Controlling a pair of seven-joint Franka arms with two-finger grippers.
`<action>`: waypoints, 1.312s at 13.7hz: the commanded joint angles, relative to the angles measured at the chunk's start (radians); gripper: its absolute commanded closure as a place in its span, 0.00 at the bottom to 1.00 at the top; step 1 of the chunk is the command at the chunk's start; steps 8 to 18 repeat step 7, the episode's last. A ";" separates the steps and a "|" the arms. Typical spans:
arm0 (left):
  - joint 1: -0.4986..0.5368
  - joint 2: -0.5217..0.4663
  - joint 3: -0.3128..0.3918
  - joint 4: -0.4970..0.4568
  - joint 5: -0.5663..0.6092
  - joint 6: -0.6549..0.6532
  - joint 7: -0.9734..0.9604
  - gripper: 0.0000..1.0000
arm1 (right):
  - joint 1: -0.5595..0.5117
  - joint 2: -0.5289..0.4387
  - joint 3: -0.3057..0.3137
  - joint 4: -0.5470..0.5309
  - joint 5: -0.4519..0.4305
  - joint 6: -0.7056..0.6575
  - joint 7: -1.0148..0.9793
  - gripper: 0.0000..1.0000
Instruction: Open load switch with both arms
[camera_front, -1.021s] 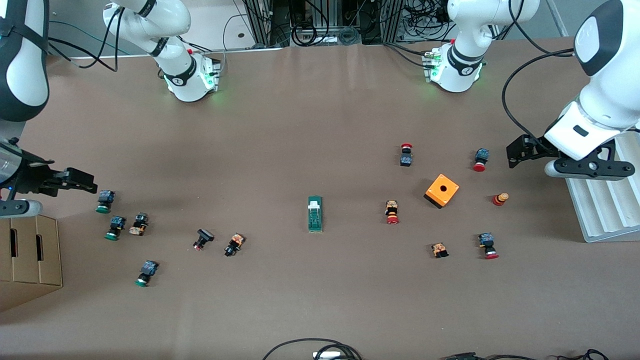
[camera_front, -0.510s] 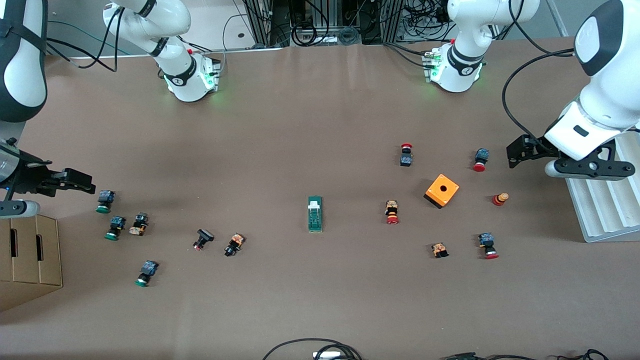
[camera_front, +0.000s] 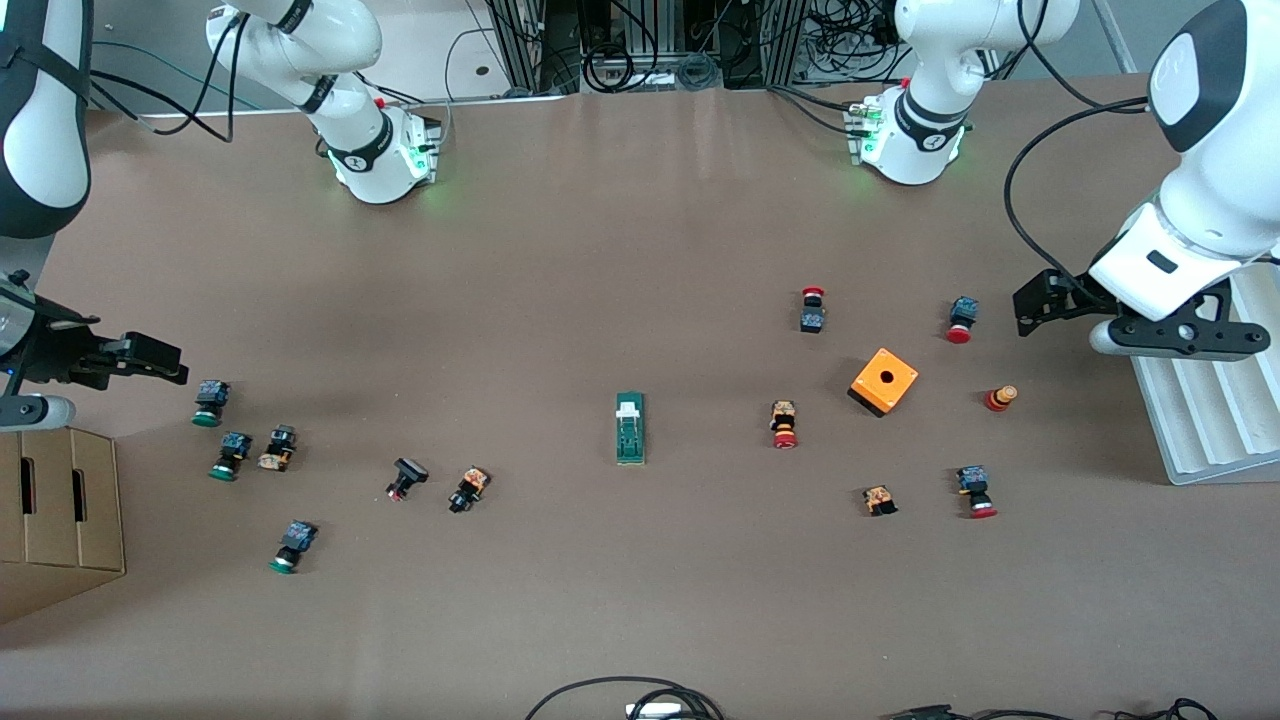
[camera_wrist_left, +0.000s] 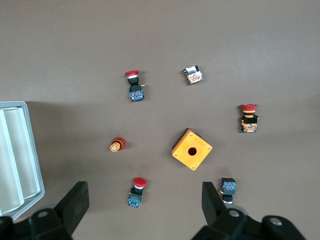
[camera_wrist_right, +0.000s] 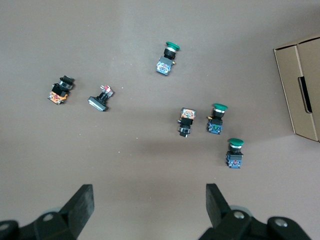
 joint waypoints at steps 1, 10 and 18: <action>-0.002 0.006 0.004 0.019 0.002 -0.015 0.006 0.00 | -0.005 -0.019 0.005 -0.005 -0.008 -0.017 0.009 0.00; -0.002 0.006 0.004 0.019 0.000 -0.017 0.007 0.00 | -0.002 -0.014 0.007 -0.002 -0.006 -0.017 0.009 0.00; -0.002 0.006 0.004 0.019 0.000 -0.017 0.007 0.00 | -0.002 -0.014 0.007 -0.002 -0.006 -0.017 0.009 0.00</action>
